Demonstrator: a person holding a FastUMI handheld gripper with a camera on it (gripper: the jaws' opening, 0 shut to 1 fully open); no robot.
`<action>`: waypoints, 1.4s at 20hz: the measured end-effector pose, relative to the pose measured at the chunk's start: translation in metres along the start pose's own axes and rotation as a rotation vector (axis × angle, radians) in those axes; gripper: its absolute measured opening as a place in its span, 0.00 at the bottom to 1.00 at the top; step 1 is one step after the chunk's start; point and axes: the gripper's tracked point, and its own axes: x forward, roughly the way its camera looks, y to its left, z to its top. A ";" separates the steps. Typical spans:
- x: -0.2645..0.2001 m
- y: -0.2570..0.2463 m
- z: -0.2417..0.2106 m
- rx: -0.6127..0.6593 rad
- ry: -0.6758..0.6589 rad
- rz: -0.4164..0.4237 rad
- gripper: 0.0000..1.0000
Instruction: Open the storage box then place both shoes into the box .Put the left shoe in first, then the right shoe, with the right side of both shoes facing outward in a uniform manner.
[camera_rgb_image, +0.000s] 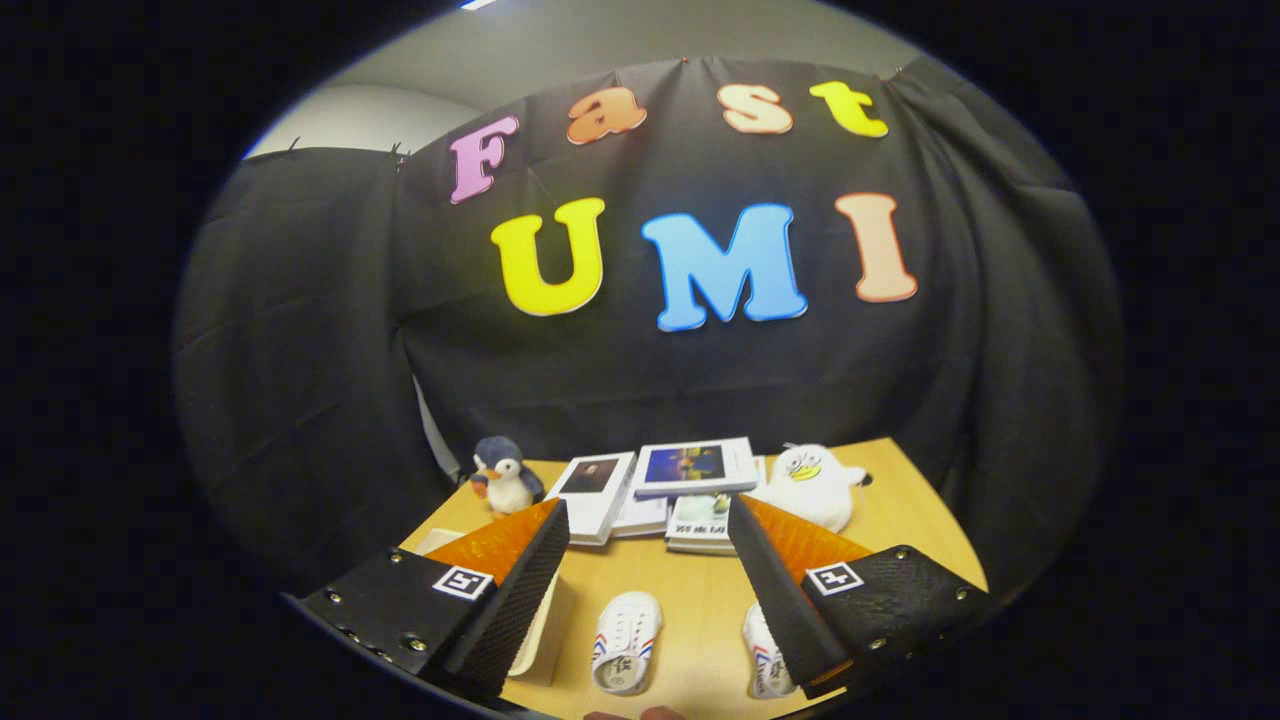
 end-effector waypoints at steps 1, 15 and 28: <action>0.010 0.005 -0.016 0.014 0.045 0.033 0.98; 0.053 0.103 -0.201 0.319 0.619 0.507 0.96; 0.051 0.138 -0.205 0.447 0.713 0.660 0.78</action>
